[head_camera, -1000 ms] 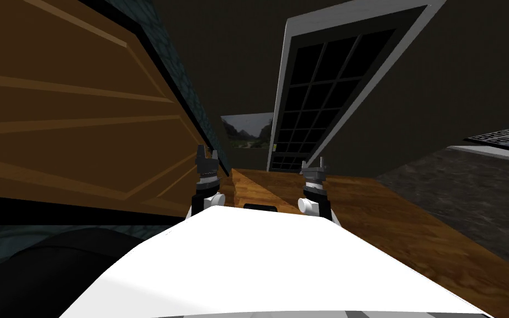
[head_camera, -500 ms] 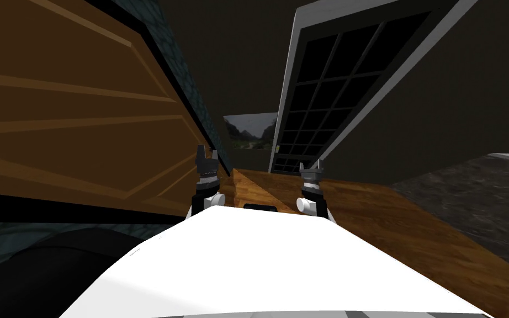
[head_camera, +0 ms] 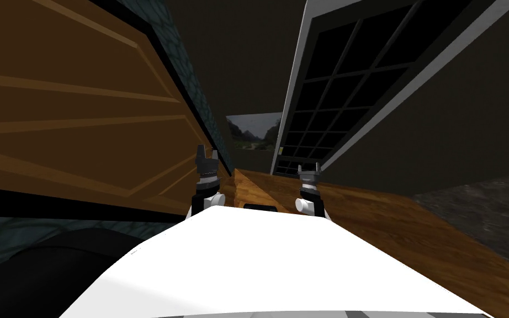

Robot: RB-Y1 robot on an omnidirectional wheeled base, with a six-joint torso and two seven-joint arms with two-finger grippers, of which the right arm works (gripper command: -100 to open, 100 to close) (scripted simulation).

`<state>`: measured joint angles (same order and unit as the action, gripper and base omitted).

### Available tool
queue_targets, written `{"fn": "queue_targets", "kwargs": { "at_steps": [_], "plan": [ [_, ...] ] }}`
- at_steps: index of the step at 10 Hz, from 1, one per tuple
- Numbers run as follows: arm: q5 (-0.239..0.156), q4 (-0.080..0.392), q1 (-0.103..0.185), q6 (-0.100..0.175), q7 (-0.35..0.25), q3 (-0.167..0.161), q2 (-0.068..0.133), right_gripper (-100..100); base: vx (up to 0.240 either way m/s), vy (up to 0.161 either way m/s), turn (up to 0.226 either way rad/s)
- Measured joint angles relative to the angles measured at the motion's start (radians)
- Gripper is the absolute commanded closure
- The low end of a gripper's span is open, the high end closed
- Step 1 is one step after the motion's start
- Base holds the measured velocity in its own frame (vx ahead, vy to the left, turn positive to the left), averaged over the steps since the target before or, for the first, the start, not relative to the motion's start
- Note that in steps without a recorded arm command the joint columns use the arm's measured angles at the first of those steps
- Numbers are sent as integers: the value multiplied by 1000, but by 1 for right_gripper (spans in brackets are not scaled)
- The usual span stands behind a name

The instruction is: Pull the door open

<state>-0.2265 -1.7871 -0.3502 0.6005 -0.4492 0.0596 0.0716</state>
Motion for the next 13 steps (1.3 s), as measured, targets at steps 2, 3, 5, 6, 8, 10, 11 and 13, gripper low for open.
{"fn": "queue_targets", "kwargs": {
  "at_steps": [2,3,5,6,8,10,11,13],
  "plan": [
    [-28,53,18,15,-39,3,11,-100,84,-32,99],
    [-40,76,23,23,-57,1,12,-100,91,-50,129],
    [-65,119,31,38,-93,-3,16,-100,99,-48,125],
    [-78,142,37,45,-113,-3,20,-100,81,-39,123],
    [-103,191,53,59,-145,-7,19,-100,93,-46,109],
    [-130,247,70,77,-186,-7,26,-100,90,-48,119],
    [-144,273,83,81,-202,-6,27,-100,84,-36,123],
    [-171,304,83,90,-240,-9,30,-100,85,-45,131]
  ]
}}
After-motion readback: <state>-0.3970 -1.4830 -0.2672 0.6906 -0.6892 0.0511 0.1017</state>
